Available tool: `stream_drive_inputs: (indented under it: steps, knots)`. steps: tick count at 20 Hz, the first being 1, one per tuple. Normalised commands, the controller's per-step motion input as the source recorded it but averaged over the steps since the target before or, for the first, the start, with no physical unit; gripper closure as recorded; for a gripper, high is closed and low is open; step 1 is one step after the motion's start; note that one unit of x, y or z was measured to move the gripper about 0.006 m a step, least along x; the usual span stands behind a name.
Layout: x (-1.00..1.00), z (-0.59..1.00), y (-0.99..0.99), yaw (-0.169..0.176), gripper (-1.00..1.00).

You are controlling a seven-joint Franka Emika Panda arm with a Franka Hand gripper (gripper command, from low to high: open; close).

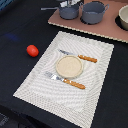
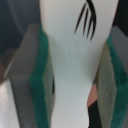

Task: Place the pan onto the stove and place the fish and sausage into the pan.

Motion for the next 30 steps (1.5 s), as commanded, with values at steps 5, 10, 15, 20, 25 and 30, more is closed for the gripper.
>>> stream_drive_inputs:
  steps: [5, 10, 15, 20, 25, 30]
  knots:
    - [0.07, -0.02, 0.33, 0.0, -1.0]
    - [0.08, 0.6, 0.23, 0.0, -1.0]
    - [-0.05, 0.71, -0.18, -0.049, -1.0]
    - [-0.03, 0.53, -0.74, -0.098, -1.0]
    - [-0.02, 0.18, -0.78, -0.096, -1.0]
    - [-0.05, 0.0, -0.78, -0.095, -1.0]
